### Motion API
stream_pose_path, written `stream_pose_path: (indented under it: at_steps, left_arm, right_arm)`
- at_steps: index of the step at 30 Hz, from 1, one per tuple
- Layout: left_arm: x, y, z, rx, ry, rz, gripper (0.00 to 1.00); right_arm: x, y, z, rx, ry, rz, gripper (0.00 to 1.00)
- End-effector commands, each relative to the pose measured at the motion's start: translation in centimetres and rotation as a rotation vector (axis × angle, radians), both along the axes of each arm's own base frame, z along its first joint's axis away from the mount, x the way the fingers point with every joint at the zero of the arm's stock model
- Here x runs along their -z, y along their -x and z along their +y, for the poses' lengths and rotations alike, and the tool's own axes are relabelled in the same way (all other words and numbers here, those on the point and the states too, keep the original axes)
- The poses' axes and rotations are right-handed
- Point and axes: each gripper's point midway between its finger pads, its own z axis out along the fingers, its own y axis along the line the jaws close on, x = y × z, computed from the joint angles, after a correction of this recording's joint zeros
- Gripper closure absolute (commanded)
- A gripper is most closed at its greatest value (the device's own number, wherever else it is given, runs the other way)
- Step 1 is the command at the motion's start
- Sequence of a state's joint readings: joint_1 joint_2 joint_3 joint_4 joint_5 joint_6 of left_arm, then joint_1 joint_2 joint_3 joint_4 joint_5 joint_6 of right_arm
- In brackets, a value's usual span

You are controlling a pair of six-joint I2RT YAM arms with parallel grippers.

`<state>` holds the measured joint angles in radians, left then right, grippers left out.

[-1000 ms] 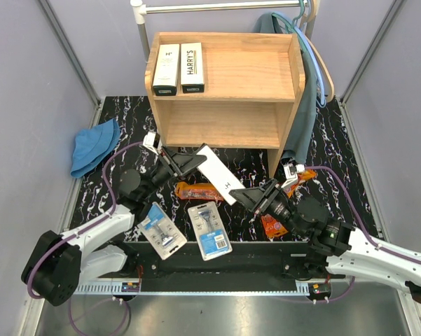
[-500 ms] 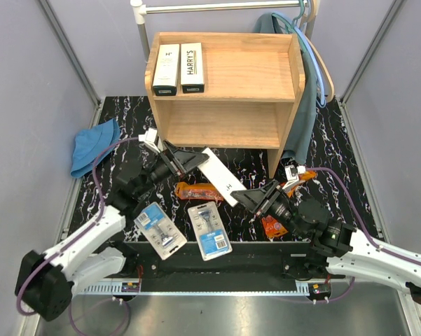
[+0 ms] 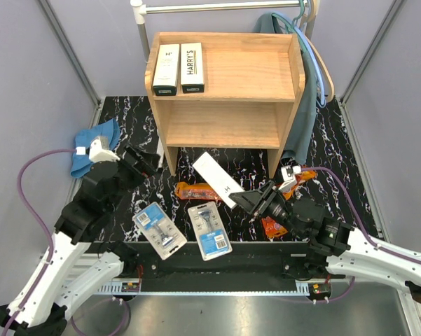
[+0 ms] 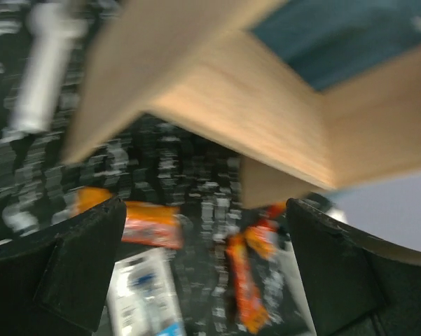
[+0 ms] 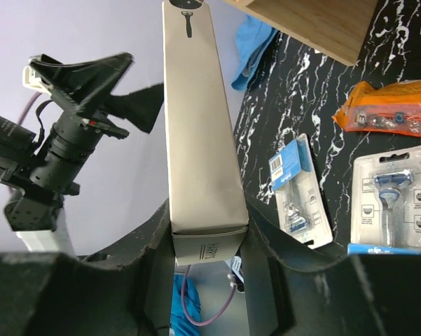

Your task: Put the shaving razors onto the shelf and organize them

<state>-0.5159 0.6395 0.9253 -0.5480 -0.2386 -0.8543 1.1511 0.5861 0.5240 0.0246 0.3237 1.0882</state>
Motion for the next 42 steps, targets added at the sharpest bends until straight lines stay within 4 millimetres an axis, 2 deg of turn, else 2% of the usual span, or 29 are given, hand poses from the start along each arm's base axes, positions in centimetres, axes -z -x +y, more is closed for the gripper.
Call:
stream_pose_path:
  at_steps: [1,5,8,9,11,12,14,15,17,18,19,20,21,22,23,24,26,27,29,30,31,32,34,35,37,38,39,41,42]
  left_arm:
    - [4.4,1.6,7.2,-0.282,-0.266,0.186,0.01]
    - [5.1,1.5,6.8,-0.252,-0.301,0.215,0.01]
    - [6.2,1.4,6.1,-0.217,-0.306,0.245,0.01]
    - [6.5,1.4,6.0,-0.209,-0.308,0.25,0.01]
    - [7.5,1.5,5.6,-0.181,-0.318,0.266,0.01]
    - [7.7,1.5,5.5,-0.177,-0.318,0.267,0.01]
    - [8.6,1.6,5.3,-0.159,-0.323,0.281,0.01]
    - [8.9,1.7,5.2,-0.155,-0.322,0.283,0.01]
    - [9.4,1.7,5.0,-0.143,-0.317,0.289,0.01]
    - [9.5,1.7,4.9,-0.139,-0.313,0.286,0.01]
    - [9.6,1.7,4.8,-0.136,-0.308,0.287,0.01]
    - [9.7,1.8,4.7,-0.13,-0.303,0.288,0.01]
    - [9.8,1.8,4.6,-0.128,-0.3,0.287,0.01]
    - [9.8,1.8,4.5,-0.126,-0.294,0.286,0.01]
    - [9.9,1.8,4.4,-0.12,-0.29,0.286,0.01]
    - [9.9,1.8,4.3,-0.117,-0.29,0.288,0.01]
    - [9.9,1.9,4.2,-0.11,-0.285,0.288,0.01]
    - [9.9,1.8,4.2,-0.109,-0.283,0.287,0.01]
    - [9.9,1.9,4.0,-0.102,-0.281,0.287,0.01]
    - [9.9,1.9,4.0,-0.1,-0.281,0.289,0.01]
    - [9.9,1.9,3.9,-0.096,-0.278,0.287,0.01]
    - [9.9,1.9,3.9,-0.095,-0.276,0.286,0.01]
    - [10.0,2.0,3.8,-0.088,-0.277,0.287,0.01]
    - [10.0,2.0,3.8,-0.086,-0.278,0.287,0.01]
    - [10.1,2.0,3.7,-0.082,-0.279,0.289,0.01]
    - [10.1,2.0,3.7,-0.081,-0.277,0.288,0.01]
    - [10.1,2.1,3.7,-0.08,-0.277,0.288,0.01]
    - [10.3,2.1,3.6,-0.073,-0.276,0.29,0.01]
    - [10.4,2.1,3.6,-0.072,-0.277,0.293,0.01]
  right_arm:
    - [-3.8,-0.1,0.1,0.001,-0.055,-0.063,0.85]
    - [-4.4,-0.1,0.8,-0.015,-0.037,-0.073,0.86]
    - [-5.9,-0.1,1.4,-0.031,-0.026,-0.1,0.86]
    - [-7.5,-0.1,1.4,-0.031,-0.037,-0.124,0.87]
    - [-8.3,-0.1,2.1,-0.051,-0.011,-0.141,0.87]
    - [-10.8,-0.1,2.1,-0.052,-0.034,-0.176,0.87]
    - [-11.0,-0.1,3.0,-0.079,0.015,-0.179,0.87]
    - [-13.1,0.0,3.0,-0.08,-0.005,-0.21,0.87]
    - [-14.0,-0.4,3.8,-0.078,0.003,-0.22,0.88]
    - [-15.8,-0.5,3.6,-0.068,-0.019,-0.245,0.88]
    - [-16.4,-0.9,3.7,-0.049,-0.019,-0.255,0.89]
    - [-16.6,-1.4,4.2,-0.037,-0.007,-0.26,0.89]
    - [-18.2,-1.7,4.0,-0.013,-0.022,-0.28,0.9]
    - [-18.9,-2.3,3.8,0.023,-0.026,-0.287,0.9]
    - [-19.0,-2.9,4.2,0.044,-0.012,-0.289,0.91]
    - [-20.6,-3.2,3.9,0.069,-0.023,-0.312,0.92]
    - [-21.1,-4.7,4.1,0.137,-0.003,-0.316,0.92]
    - [-22.7,-5.1,3.8,0.163,-0.016,-0.337,0.92]
    - [-23.2,-6.6,3.8,0.213,-0.001,-0.34,0.93]
    - [-24.4,-7.1,3.5,0.233,-0.014,-0.343,0.93]
    - [-24.7,-8.2,3.0,0.261,-0.011,-0.342,0.93]
    - [-24.5,-9.3,3.4,0.266,0.005,-0.338,0.93]
    - [-25.5,-10.2,3.5,0.247,-0.007,-0.328,0.93]
    - [-25.1,-12.1,3.2,0.273,0.011,-0.318,0.94]
    - [-26.0,-12.8,2.9,0.265,0.001,-0.327,0.94]
    - [-25.8,-14.0,2.7,0.285,0.016,-0.323,0.94]
    - [-26.3,-14.5,2.3,0.293,0.013,-0.32,0.94]
    - [-26.0,-15.7,2.3,0.289,0.022,-0.309,0.94]
    - [-26.2,-16.8,1.5,0.315,0.014,-0.3,0.94]
